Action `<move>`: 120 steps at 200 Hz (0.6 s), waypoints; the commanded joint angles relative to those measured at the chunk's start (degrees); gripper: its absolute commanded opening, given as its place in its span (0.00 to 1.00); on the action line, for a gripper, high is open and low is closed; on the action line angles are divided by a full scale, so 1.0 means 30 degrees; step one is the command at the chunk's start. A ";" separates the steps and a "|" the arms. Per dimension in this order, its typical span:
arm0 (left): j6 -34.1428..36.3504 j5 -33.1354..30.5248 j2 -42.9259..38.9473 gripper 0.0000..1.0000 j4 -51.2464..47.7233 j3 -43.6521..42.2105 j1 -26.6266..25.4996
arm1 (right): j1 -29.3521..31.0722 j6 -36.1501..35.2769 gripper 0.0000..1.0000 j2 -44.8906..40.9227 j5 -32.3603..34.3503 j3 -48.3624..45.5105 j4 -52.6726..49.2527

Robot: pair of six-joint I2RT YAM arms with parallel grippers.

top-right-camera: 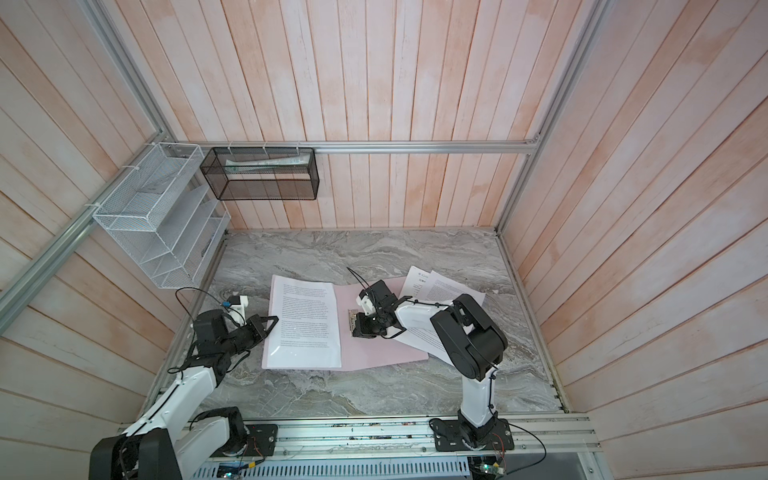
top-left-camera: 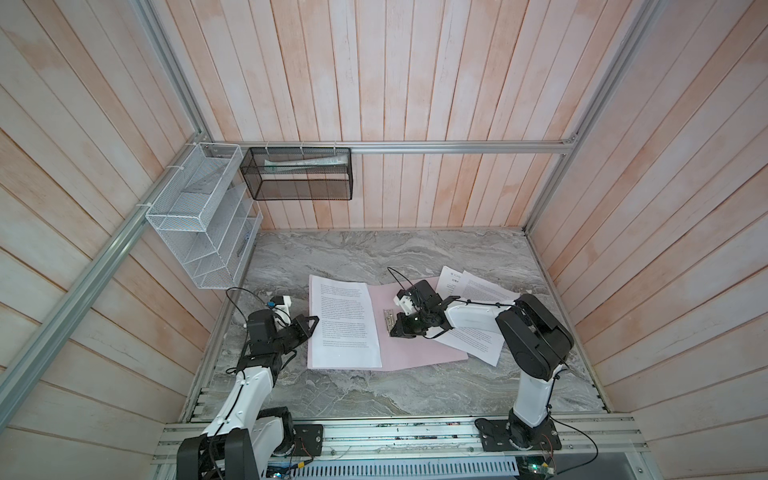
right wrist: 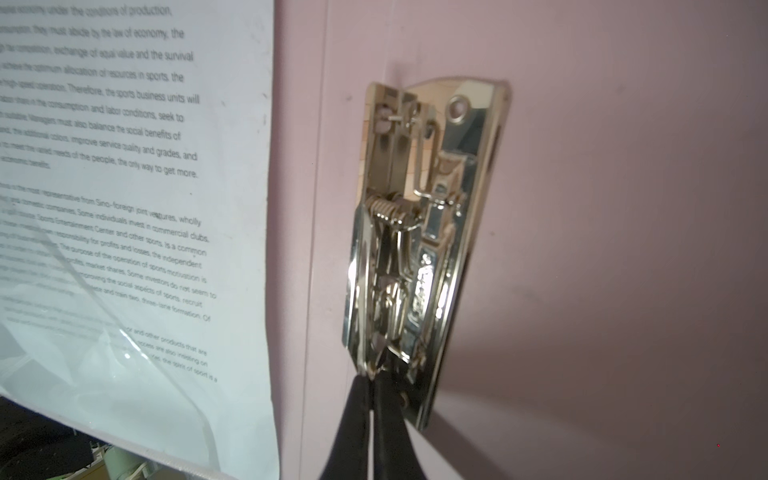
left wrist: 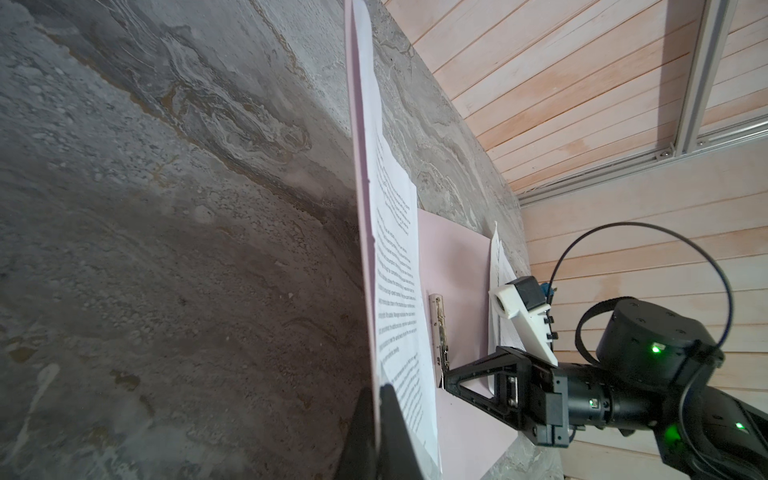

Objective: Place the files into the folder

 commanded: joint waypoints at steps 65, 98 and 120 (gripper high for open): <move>0.0904 -0.0521 0.0526 0.00 0.0353 0.0513 0.0073 | -0.1021 0.2401 0.10 -0.0141 -0.4875 0.1333 0.0983; 0.0933 -0.0291 0.1286 0.00 0.0667 0.0700 0.0073 | -0.1170 0.2801 0.39 -0.0715 -0.5404 0.1401 0.1546; 0.0930 -0.0474 0.1439 0.00 0.0762 0.0640 0.0062 | -0.1511 0.3373 0.40 -0.1638 -0.5372 0.0542 0.2320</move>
